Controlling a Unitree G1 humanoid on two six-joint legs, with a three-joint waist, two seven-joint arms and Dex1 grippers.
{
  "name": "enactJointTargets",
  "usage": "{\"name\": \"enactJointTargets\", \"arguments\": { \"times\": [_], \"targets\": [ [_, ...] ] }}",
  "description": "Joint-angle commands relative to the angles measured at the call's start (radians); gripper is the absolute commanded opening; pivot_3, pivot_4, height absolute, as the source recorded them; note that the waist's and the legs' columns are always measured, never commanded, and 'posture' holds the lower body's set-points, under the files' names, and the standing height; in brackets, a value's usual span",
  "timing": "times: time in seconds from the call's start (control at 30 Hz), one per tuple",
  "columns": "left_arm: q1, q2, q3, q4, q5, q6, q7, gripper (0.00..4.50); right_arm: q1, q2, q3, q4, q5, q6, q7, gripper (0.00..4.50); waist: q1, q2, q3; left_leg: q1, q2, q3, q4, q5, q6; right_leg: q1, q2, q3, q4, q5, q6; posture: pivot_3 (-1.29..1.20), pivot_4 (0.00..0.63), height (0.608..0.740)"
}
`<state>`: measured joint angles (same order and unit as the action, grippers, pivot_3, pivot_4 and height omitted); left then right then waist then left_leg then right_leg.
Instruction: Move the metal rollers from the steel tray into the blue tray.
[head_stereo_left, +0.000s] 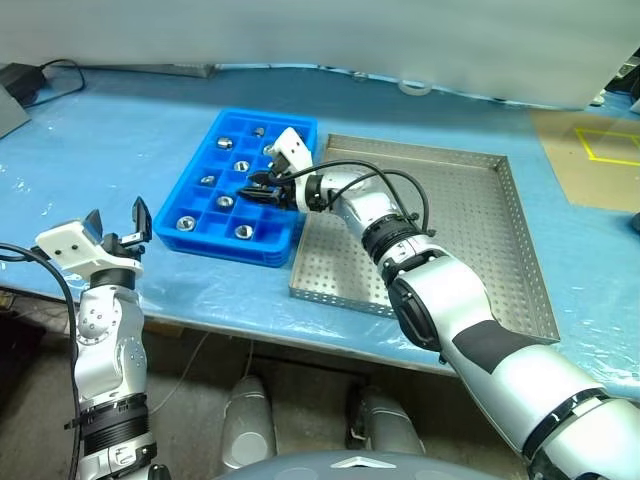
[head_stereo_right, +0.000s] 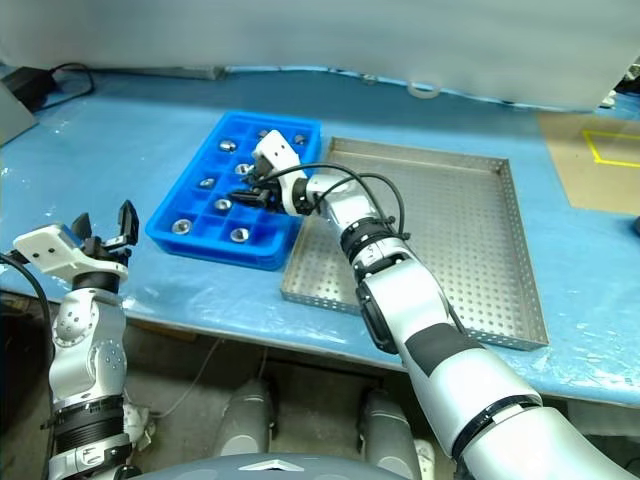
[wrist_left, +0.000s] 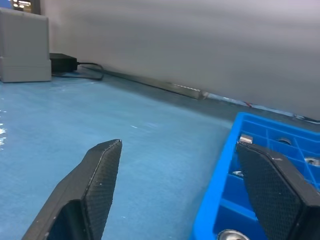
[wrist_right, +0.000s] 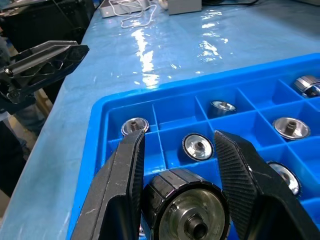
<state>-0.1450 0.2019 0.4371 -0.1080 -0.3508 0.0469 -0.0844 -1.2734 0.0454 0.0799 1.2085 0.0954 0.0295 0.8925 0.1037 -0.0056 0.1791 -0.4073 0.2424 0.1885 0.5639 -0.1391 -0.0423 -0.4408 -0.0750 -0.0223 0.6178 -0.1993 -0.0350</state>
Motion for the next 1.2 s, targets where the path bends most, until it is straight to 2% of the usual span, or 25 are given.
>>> {"name": "enactJointTargets", "arguments": {
  "times": [0.03, 0.1, 0.17, 0.2, 0.27, 0.33, 0.5, 0.67, 0.87, 0.97, 1.03, 1.2],
  "targets": [
    [-0.023, 0.023, -0.025, -0.006, 0.013, -0.004, -0.015, 3.99, -0.028, -0.007, -0.031, -0.012, -0.001, -0.023, -0.02, 1.77, -0.002, 0.0, 0.0, 0.0, 0.0, -0.001, 0.0, 0.0, 0.0, 0.0, 0.0, 0.0, 0.0, 0.0, 0.0, 0.12, 0.15, 0.74],
    [-0.024, 0.023, -0.031, -0.004, 0.012, -0.004, -0.017, 3.99, -0.029, -0.011, -0.039, -0.008, 0.0, -0.015, -0.035, 1.77, -0.004, 0.0, 0.0, -0.001, 0.0, -0.001, 0.0, 0.0, 0.0, -0.001, 0.001, 0.0, 0.0, -0.001, -0.001, 0.11, 0.15, 0.74],
    [-0.024, 0.025, -0.037, 0.001, 0.011, -0.004, -0.02, 3.99, -0.026, -0.017, -0.038, -0.006, -0.009, -0.018, -0.034, 2.51, -0.005, 0.0, 0.0, -0.002, 0.0, -0.001, 0.0, 0.0, 0.0, -0.001, 0.0, 0.0, -0.001, -0.001, -0.001, 0.09, 0.15, 0.74],
    [-0.025, 0.026, -0.037, 0.005, 0.007, -0.003, -0.022, 3.99, -0.022, -0.018, -0.037, -0.01, -0.01, -0.022, -0.019, 2.68, -0.006, 0.0, 0.0, -0.002, 0.0, -0.001, 0.0, 0.0, 0.0, -0.001, 0.0, 0.0, -0.001, -0.002, -0.001, 0.09, 0.15, 0.74],
    [-0.032, 0.025, -0.029, 0.016, -0.02, 0.003, -0.036, 3.99, -0.02, -0.025, -0.037, -0.016, -0.014, -0.033, -0.003, 3.31, -0.007, 0.0, 0.0, -0.002, 0.0, -0.001, 0.0, 0.0, 0.0, -0.001, 0.001, 0.0, -0.001, -0.002, -0.001, 0.08, 0.15, 0.74],
    [-0.04, 0.03, -0.031, 0.007, -0.066, 0.011, -0.08, 3.99, -0.023, -0.037, -0.053, -0.022, -0.009, -0.049, -0.013, 3.31, -0.008, 0.0, 0.0, -0.002, 0.0, -0.001, 0.0, 0.0, 0.0, -0.002, 0.001, 0.0, -0.001, -0.002, -0.002, 0.06, 0.15, 0.74],
    [-0.095, 0.107, -0.126, 0.041, -0.062, 0.003, -0.259, 3.99, -0.046, -0.095, -0.123, -0.026, 0.02, -0.062, -0.048, 3.31, -0.006, 0.0, 0.0, -0.002, 0.0, -0.001, 0.001, 0.0, 0.0, -0.001, 0.0, -0.001, 0.001, -0.002, -0.002, -0.06, 0.15, 0.74],
    [-0.298, 0.143, -0.217, 0.21, -0.058, -0.004, -0.434, 3.99, -0.036, -0.218, -0.217, -0.065, 0.067, -0.078, -0.09, 3.31, -0.011, 0.001, 0.001, -0.002, 0.0, 0.0, 0.008, 0.001, 0.001, 0.0, 0.0, 0.001, 0.006, -0.002, -0.002, -0.18, 0.15, 0.74],
    [-0.448, 0.116, -0.303, 0.402, -0.02, -0.074, -0.569, 3.99, 0.066, -0.313, -0.26, -0.147, 0.095, -0.017, -0.108, 3.31, -0.065, 0.001, 0.001, 0.001, -0.001, 0.003, 0.008, 0.0, 0.003, 0.001, 0.0, 0.004, 0.005, -0.002, -0.002, -0.3, 0.15, 0.74],
    [-0.482, 0.11, -0.333, 0.454, -0.003, -0.098, -0.623, 4.5, 0.134, -0.334, -0.262, -0.247, 0.118, 0.008, -0.066, 3.82, -0.09, 0.001, 0.001, -0.002, -0.001, 0.003, 0.008, 0.0, 0.007, -0.001, 0.001, 0.005, 0.005, -0.002, -0.002, -0.32, 0.15, 0.74],
    [-0.492, 0.096, -0.343, 0.447, -0.022, -0.09, -0.66, 4.5, 0.185, -0.347, -0.256, -0.3, 0.114, -0.003, -0.064, 4.47, -0.104, 0.001, 0.001, -0.002, -0.001, 0.004, 0.008, 0.0, 0.009, -0.003, 0.001, 0.006, 0.005, -0.002, -0.001, -0.33, 0.15, 0.74],
    [-0.49, 0.09, -0.346, 0.451, -0.014, -0.084, -0.689, 4.5, 0.255, -0.374, -0.2, -0.351, 0.043, -0.057, -0.101, 4.47, -0.117, 0.001, 0.001, -0.002, -0.001, 0.005, 0.01, -0.001, 0.01, -0.003, 0.001, 0.006, 0.005, -0.002, -0.002, -0.33, 0.15, 0.74]
  ]
}}
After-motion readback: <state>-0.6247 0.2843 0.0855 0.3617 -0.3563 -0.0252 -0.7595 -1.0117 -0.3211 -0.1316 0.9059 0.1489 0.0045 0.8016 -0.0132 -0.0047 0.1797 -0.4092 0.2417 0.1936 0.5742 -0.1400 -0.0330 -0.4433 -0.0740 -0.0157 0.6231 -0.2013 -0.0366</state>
